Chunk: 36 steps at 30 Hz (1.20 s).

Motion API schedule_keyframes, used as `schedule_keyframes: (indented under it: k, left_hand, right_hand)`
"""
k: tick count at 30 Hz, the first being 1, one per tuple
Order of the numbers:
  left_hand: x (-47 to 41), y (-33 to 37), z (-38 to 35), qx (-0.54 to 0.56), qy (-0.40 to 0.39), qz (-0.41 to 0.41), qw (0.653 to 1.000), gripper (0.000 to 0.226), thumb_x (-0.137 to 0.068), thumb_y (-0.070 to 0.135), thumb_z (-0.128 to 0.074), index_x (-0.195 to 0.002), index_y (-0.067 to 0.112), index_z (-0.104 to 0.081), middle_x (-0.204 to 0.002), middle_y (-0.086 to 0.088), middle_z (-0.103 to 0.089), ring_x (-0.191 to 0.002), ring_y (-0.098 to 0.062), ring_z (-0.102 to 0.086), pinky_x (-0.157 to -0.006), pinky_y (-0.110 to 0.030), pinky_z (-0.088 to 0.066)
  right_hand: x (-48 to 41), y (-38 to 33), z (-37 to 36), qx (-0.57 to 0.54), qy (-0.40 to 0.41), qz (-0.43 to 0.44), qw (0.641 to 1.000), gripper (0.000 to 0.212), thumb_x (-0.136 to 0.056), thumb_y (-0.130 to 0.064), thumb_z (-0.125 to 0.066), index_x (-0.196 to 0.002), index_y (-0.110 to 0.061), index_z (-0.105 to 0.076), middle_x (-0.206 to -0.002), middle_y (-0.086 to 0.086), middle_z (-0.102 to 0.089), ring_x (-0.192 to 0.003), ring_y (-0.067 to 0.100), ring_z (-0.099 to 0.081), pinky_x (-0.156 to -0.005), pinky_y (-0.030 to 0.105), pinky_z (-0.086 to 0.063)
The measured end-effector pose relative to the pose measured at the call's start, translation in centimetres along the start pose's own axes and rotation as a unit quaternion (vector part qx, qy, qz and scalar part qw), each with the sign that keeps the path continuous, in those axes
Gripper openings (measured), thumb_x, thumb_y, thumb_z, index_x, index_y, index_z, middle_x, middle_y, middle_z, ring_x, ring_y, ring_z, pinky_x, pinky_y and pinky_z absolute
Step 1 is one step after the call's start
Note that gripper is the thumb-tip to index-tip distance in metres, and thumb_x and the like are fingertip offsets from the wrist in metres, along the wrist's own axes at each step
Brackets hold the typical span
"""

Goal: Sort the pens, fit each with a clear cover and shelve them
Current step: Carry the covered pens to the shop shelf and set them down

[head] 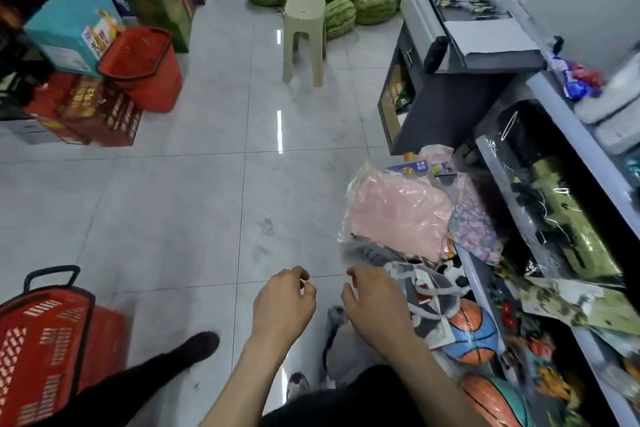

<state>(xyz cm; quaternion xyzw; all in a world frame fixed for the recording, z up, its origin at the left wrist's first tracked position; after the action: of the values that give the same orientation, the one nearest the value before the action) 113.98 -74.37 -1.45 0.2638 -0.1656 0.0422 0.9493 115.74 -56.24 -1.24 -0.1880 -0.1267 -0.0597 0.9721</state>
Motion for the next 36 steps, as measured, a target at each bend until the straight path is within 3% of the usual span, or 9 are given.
schedule_keyframes:
  k: [4,9,13,22,27,36]
  left_hand:
    - [-8.3,1.7,1.1,-0.019,-0.02,-0.018,0.999,0.031,-0.099,0.032,-0.048,-0.122,0.027,-0.068,-0.111,0.012,-0.071,-0.093,-0.011,-0.065,-0.07,-0.028,-0.048]
    - [-20.4,4.8,4.1,-0.05,-0.042,-0.016,0.998,0.035,-0.101,0.034,-0.047,-0.131,0.026,-0.065,-0.118,0.008,-0.071,-0.102,-0.012,-0.066,-0.08,-0.028,-0.051]
    - [-29.6,8.3,7.3,-0.067,-0.041,-0.021,0.997,0.038,-0.101,0.036,-0.046,-0.133,0.025,-0.064,-0.12,0.006,-0.07,-0.105,-0.013,-0.066,-0.086,-0.031,-0.055]
    - [-46.8,12.5,11.4,-0.05,-0.052,-0.018,0.997,0.035,-0.1,0.035,-0.045,-0.129,0.029,-0.064,-0.118,0.01,-0.069,-0.102,-0.011,-0.065,-0.079,-0.027,-0.048]
    - [-58.6,14.1,14.5,-0.066,-0.073,-0.051,0.994,0.034,-0.1,0.034,-0.047,-0.129,0.028,-0.064,-0.118,0.009,-0.069,-0.099,-0.012,-0.065,-0.074,-0.027,-0.045]
    - [-75.5,24.0,17.1,-0.106,-0.127,-0.167,0.972,0.034,-0.099,0.037,-0.046,-0.125,0.029,-0.066,-0.114,0.008,-0.07,-0.1,-0.015,-0.066,-0.083,-0.032,-0.055]
  right_hand:
    - [-8.8,-0.1,0.4,-0.004,-0.014,-0.012,1.0,0.035,-0.098,-0.041,-0.044,-0.12,-0.022,-0.064,-0.115,0.001,-0.066,-0.106,0.022,-0.062,-0.087,0.038,-0.05]
    - [-21.8,-0.7,2.7,0.019,-0.058,-0.001,0.998,0.044,-0.101,-0.042,-0.042,-0.139,-0.024,-0.054,-0.132,0.0,-0.06,-0.12,0.022,-0.055,-0.098,0.037,-0.043]
    - [-31.6,-1.5,6.8,0.027,-0.041,0.01,0.999,0.044,-0.1,-0.042,-0.041,-0.137,-0.024,-0.056,-0.131,0.0,-0.063,-0.117,0.021,-0.058,-0.098,0.037,-0.047]
    - [-48.8,-2.8,10.1,0.038,-0.051,-0.015,0.998,0.042,-0.099,-0.047,-0.043,-0.135,-0.027,-0.055,-0.131,-0.004,-0.061,-0.118,0.018,-0.057,-0.102,0.039,-0.049]
    - [-60.1,-4.2,12.8,0.013,-0.034,-0.059,0.998,0.042,-0.1,-0.044,-0.045,-0.136,-0.025,-0.053,-0.134,0.001,-0.059,-0.119,0.022,-0.055,-0.102,0.041,-0.048]
    - [-73.7,-3.7,19.4,0.002,-0.006,-0.158,0.987,0.045,-0.101,-0.042,-0.041,-0.14,-0.022,-0.05,-0.136,0.001,-0.057,-0.123,0.023,-0.051,-0.102,0.04,-0.041]
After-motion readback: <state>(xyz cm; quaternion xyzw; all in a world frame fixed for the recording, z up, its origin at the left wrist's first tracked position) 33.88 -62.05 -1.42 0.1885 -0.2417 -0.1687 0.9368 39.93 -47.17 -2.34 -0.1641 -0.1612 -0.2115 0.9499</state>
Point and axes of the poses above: each hand's wrist, its own x-axis away from the middle knuckle, its own z-axis out of the back of the hand, y = z × x, the point moved 10 cm from there along -x, towards the middle knuckle
